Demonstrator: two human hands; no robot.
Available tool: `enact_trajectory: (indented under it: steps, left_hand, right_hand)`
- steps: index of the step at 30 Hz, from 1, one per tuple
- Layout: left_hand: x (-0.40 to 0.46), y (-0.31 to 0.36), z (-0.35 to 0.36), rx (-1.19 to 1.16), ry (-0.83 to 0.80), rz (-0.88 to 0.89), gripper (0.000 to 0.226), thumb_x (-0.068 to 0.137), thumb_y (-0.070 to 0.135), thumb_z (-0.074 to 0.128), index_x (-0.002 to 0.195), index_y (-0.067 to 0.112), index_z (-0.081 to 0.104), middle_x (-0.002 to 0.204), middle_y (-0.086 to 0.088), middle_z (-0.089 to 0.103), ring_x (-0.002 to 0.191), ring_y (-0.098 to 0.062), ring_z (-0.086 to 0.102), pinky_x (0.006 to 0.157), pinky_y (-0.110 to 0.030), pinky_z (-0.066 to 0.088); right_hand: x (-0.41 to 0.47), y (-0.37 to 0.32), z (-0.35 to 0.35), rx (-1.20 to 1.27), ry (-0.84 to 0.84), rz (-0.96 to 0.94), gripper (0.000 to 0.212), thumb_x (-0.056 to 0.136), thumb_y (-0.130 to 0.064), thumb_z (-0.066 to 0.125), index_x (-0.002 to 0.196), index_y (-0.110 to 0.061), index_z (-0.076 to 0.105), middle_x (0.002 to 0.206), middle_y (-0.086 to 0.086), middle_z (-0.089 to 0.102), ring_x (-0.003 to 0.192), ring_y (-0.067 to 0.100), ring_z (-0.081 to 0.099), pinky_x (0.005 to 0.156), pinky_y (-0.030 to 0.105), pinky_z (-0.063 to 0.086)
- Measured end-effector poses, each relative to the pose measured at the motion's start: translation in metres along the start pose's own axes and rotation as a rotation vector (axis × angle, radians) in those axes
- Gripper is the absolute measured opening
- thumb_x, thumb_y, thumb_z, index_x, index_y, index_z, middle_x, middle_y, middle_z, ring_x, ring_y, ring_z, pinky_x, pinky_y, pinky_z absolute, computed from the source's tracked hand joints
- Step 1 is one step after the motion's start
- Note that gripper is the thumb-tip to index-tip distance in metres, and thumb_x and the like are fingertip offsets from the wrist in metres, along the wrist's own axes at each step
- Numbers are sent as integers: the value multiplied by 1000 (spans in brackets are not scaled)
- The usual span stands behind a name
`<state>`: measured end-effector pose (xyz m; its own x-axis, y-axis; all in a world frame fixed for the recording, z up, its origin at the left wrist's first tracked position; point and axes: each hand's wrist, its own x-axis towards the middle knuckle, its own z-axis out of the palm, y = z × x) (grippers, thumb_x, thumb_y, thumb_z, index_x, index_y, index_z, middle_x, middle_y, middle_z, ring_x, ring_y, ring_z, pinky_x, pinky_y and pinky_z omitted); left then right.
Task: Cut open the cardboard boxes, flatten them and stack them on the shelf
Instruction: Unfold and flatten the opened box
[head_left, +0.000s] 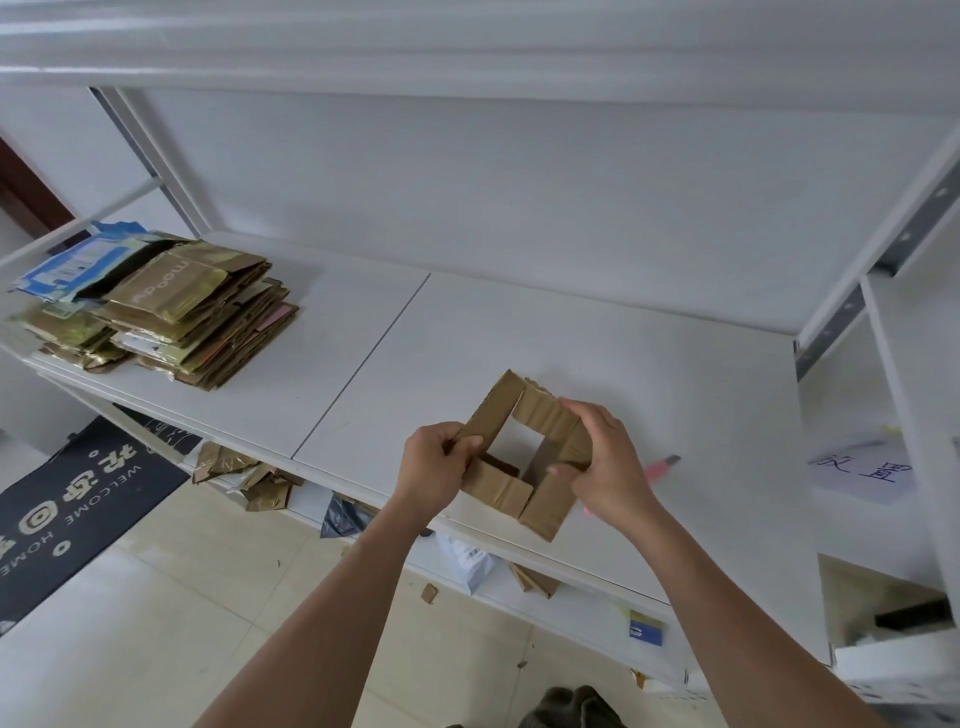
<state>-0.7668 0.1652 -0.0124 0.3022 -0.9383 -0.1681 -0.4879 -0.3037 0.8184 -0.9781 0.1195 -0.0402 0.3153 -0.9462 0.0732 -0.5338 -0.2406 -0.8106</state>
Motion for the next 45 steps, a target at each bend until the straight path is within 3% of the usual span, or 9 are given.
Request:
enact_trajectory:
  steps: [5,12,18,21,27,32,35,40,45]
  left_hand:
    - [0,9,-2,72,-69,109,40,94,6,58,57,15,46,55,8,38,52,-8,32,51,-16,28]
    - [-3,10,-21,103,-34,185,38,96,7,56,61,20,52,58,7,44,53,-5,38,52,-13,33]
    - [-9,12,-32,32,82,127,18,99,8,52,106,17,65,104,-4,63,89,-11,56,74,-24,42]
    - [-13,16,-33,-45,66,53,46,97,19,60,141,26,45,141,-2,43,120,-19,52,95,-33,48]
    - [-23,19,-36,-45,20,-132,111,59,65,75,149,27,24,151,-4,29,132,-26,41,103,-40,45]
    - [-20,7,-38,-77,-132,-75,62,88,6,65,137,33,41,127,3,53,115,-18,55,74,-20,56]
    - [-16,-1,-55,-103,-17,116,67,89,-14,43,134,35,51,126,6,56,119,-20,52,93,-30,51]
    - [-1,-27,-70,292,-119,247,71,89,-13,47,141,35,49,138,0,51,122,-19,49,100,-26,44]
    - [-6,-59,-37,547,-487,82,76,94,-9,43,155,33,25,165,7,13,152,-20,8,123,-41,13]
  right_hand:
    - [-3,-16,6,-381,73,55,54,79,-46,77,116,-17,50,110,-3,62,106,19,59,102,42,43]
    - [-12,-46,13,-331,195,-63,20,102,-33,48,98,-16,60,68,-9,55,59,8,50,73,35,50]
    - [-2,-61,2,68,148,31,45,102,-17,48,60,-24,35,52,-9,32,47,7,36,47,20,27]
    - [-1,-66,6,105,209,40,46,102,-14,48,59,-20,34,51,-7,31,47,9,31,47,20,28]
    - [3,-66,6,167,340,79,46,100,-11,49,58,-13,30,51,-3,27,51,13,25,49,23,22]
    - [3,-62,11,466,306,192,22,102,-14,48,85,-8,61,76,2,61,71,11,61,59,29,58]
    - [4,-52,7,589,273,147,28,98,-7,54,117,-26,62,108,-5,69,98,12,68,73,28,60]
    - [1,-29,18,456,95,228,46,82,-1,75,105,-37,59,103,4,72,76,19,71,67,37,62]
    - [-11,-8,45,444,-162,658,32,90,13,45,114,-5,56,106,16,68,73,26,75,66,33,62]
